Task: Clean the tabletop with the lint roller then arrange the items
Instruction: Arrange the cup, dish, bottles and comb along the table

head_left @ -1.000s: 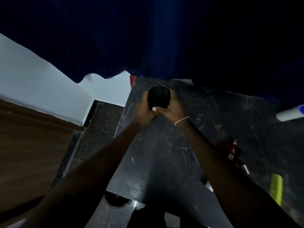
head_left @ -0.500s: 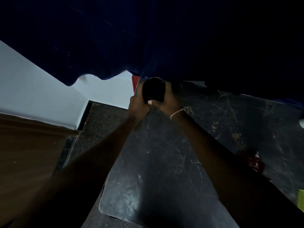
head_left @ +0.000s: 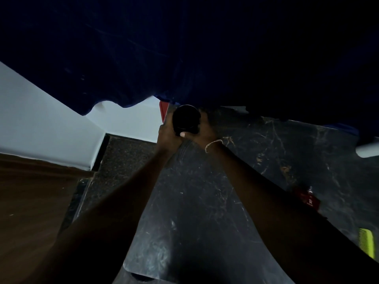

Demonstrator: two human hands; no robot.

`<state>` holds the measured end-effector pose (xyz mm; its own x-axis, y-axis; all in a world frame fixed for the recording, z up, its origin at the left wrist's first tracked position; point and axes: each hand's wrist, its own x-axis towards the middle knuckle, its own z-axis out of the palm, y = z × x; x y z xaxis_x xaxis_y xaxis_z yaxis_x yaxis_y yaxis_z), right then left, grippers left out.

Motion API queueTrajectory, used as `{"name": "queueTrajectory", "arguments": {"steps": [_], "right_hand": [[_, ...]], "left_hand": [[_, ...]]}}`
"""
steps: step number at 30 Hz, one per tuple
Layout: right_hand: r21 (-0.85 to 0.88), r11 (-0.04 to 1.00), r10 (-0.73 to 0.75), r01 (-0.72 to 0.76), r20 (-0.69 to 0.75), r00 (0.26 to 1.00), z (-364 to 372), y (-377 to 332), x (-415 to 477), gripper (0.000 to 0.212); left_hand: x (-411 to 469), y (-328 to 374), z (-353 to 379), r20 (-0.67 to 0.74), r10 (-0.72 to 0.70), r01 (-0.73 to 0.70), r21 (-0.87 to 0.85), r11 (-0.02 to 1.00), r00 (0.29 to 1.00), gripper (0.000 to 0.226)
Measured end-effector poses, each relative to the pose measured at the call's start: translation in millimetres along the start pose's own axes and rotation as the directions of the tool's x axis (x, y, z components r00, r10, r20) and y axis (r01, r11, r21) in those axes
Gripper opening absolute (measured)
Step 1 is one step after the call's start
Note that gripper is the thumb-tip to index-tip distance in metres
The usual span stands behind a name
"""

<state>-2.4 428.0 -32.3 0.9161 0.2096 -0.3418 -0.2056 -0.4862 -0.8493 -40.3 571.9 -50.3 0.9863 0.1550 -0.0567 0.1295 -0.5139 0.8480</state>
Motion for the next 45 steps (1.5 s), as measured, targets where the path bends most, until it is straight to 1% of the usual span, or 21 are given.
{"name": "queueTrajectory", "arguments": {"steps": [2, 5, 7, 9, 10, 12, 14, 16, 18, 21, 24, 26, 28, 30, 32, 34, 36, 38, 39, 41, 45], "right_hand": [[-0.028, 0.999, 0.018, -0.017, 0.022, 1.000, -5.8, 0.2, -6.8, 0.121], [-0.090, 0.996, -0.014, 0.016, 0.025, 1.000, -16.4, 3.0, -25.6, 0.122], [-0.160, 0.986, -0.035, 0.037, 0.016, 0.999, -23.3, 8.9, -41.7, 0.118], [-0.258, 0.964, -0.071, 0.065, -0.012, 0.997, -30.3, 17.2, -61.0, 0.111], [-0.316, 0.944, -0.101, 0.089, -0.023, 0.995, -33.8, 21.9, -71.5, 0.107], [-0.418, 0.898, -0.165, 0.141, -0.023, 0.986, -39.3, 32.3, -92.1, 0.101], [-0.471, 0.862, -0.221, 0.185, -0.022, 0.975, -44.1, 42.4, -116.1, 0.098], [-0.512, 0.830, -0.275, 0.220, -0.033, 0.961, -48.7, 51.6, -139.4, 0.094], [-0.523, 0.821, -0.289, 0.229, -0.035, 0.957, -55.5, 59.3, -163.1, 0.091], [-0.479, 0.852, -0.272, 0.213, -0.057, 0.961, -70.1, 70.1, -197.0, 0.086], [-0.453, 0.876, -0.253, 0.162, -0.148, 0.956, -91.2, 86.2, -231.5, 0.077], [-0.475, 0.874, -0.229, 0.105, -0.211, 0.950, -108.9, 96.5, -249.4, 0.071], [-0.481, 0.875, -0.198, 0.058, -0.244, 0.949, -129.2, 107.0, -263.1, 0.064], [-0.512, 0.859, -0.145, 0.008, -0.230, 0.962, -151.0, 117.6, -271.6, 0.057], [-0.587, 0.807, -0.070, -0.065, -0.205, 0.976, -168.6, 125.9, -275.8, 0.046], [-0.739, 0.663, -0.028, -0.119, -0.183, 0.983, -180.9, 135.0, -276.5, 0.035], [-0.839, 0.512, 0.056, -0.185, -0.182, 0.982, -185.1, 139.3, -275.6, 0.031], [-0.864, 0.444, 0.107, -0.237, -0.212, 0.972, -185.7, 141.3, -274.6, 0.028], [-0.881, 0.412, 0.103, -0.231, -0.207, 0.973, -185.0, 143.2, -272.8, 0.025], [-0.907, 0.378, 0.071, -0.187, -0.173, 0.982, -183.0, 147.3, -268.0, 0.023], [-0.907, 0.393, 0.024, -0.149, -0.152, 0.988, -181.8, 151.3, -261.1, 0.020]], "left_hand": [[-5.3, 1.5, -1.0, 0.007, -0.002, 0.002, 0.006, 1.000, 1.000, 0.099], [-19.2, 5.0, -8.8, 0.023, -0.032, 0.031, 0.026, 0.999, 0.999, 0.108], [-32.3, 5.9, -14.9, 0.024, -0.016, 0.015, 0.048, 0.999, 1.000, 0.104], [-52.2, 5.6, -17.8, 0.026, -0.017, 0.015, 0.067, 0.998, 1.000, 0.092], [-64.6, 5.6, -18.2, 0.028, -0.029, 0.026, 0.111, 0.994, 0.999, 0.086], [-90.5, 6.1, -17.6, 0.028, -0.053, 0.045, 0.252, 0.967, 0.998, 0.084], [-113.9, 8.8, -16.9, 0.043, 0.003, -0.019, 0.373, 0.928, 0.999, 0.083], [-132.8, 14.2, -15.7, 0.068, 0.080, -0.102, 0.440, 0.892, 0.994, 0.082], [-151.9, 24.4, -9.8, 0.097, 0.131, -0.162, 0.473, 0.866, 0.987, 0.080], [-179.6, 41.9, 11.1, 0.153, 0.166, -0.218, 0.455, 0.863, 0.974, 0.079], [-203.5, 60.8, 40.3, 0.212, 0.180, -0.258, 0.441, 0.860, 0.961, 0.080], [-216.8, 72.0, 62.2, 0.251, 0.174, -0.270, 0.423, 0.865, 0.952, 0.080], [-229.5, 86.0, 86.0, 0.282, 0.107, -0.209, 0.362, 0.908, 0.953, 0.080], [-238.9, 100.1, 111.0, 0.298, 0.010, -0.109, 0.319, 0.941, 0.955, 0.076], [-244.4, 112.8, 133.2, 0.286, -0.102, 0.009, 0.308, 0.951, 0.953, 0.067], [-246.3, 124.4, 154.3, 0.252, -0.205, 0.134, 0.272, 0.953, 0.946, 0.052], [-246.5, 133.8, 172.4, 0.222, -0.295, 0.236, 0.256, 0.937, 0.929, 0.036], [-247.6, 142.1, 187.2, 0.202, -0.350, 0.300, 0.242, 0.923, 0.915, 0.031], [-248.0, 145.5, 192.4, 0.188, -0.360, 0.313, 0.238, 0.919, 0.914, 0.031], [-248.4, 149.2, 200.0, 0.174, -0.371, 0.325, 0.244, 0.914, 0.912, 0.032], [-248.1, 151.9, 210.6, 0.129, -0.406, 0.374, 0.215, 0.902, 0.905, 0.035]]}}
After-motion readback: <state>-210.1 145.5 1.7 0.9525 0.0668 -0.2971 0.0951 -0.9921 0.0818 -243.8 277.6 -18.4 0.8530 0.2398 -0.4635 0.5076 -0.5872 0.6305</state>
